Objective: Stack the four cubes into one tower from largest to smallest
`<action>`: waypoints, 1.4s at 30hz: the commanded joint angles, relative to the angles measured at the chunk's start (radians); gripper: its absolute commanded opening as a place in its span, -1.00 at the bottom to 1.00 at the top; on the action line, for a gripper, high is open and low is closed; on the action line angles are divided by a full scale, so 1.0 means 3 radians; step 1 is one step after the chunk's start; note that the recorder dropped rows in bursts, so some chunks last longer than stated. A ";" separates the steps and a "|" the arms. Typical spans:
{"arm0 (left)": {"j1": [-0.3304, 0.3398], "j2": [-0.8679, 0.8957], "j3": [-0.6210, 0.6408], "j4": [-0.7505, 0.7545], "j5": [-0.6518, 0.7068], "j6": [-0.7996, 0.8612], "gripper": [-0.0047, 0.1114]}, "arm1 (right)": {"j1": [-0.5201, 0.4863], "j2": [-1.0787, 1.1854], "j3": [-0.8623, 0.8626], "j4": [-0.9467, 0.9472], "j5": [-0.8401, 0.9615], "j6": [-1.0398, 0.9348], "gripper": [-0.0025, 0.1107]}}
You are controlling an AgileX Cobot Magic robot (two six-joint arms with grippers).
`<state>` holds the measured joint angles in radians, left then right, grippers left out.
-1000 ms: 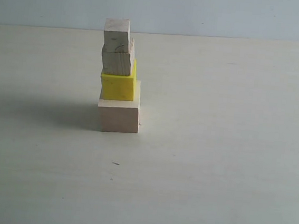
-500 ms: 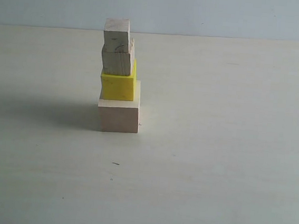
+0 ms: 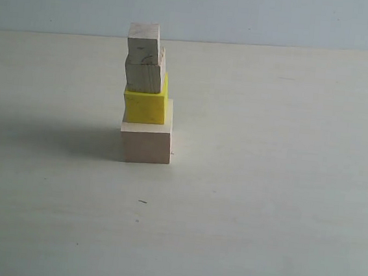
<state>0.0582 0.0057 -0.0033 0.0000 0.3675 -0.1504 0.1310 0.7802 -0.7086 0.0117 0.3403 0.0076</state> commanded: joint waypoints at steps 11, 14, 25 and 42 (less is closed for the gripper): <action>0.0004 -0.0019 0.0011 -0.0021 0.0004 0.0004 -0.92 | -0.0279 -0.1404 0.0679 -0.0425 0.0187 -0.0025 -0.96; 0.0004 -0.0019 0.0011 -0.0021 0.0004 0.0004 -0.92 | -0.0299 -0.1781 0.1164 -0.0425 -0.0187 -0.0025 -0.96; 0.0004 -0.0019 0.0011 -0.0021 0.0004 0.0004 -0.92 | -0.0554 -0.2601 0.2362 -0.0390 -0.0596 0.0221 -0.96; 0.0004 -0.0019 0.0011 -0.0021 0.0004 0.0004 -0.92 | -0.0554 -0.2601 0.2362 -0.0413 -0.0020 0.0207 -0.96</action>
<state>0.0582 0.0057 -0.0033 0.0000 0.3712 -0.1473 -0.0292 0.0062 -0.0049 -0.1016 0.3065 0.0726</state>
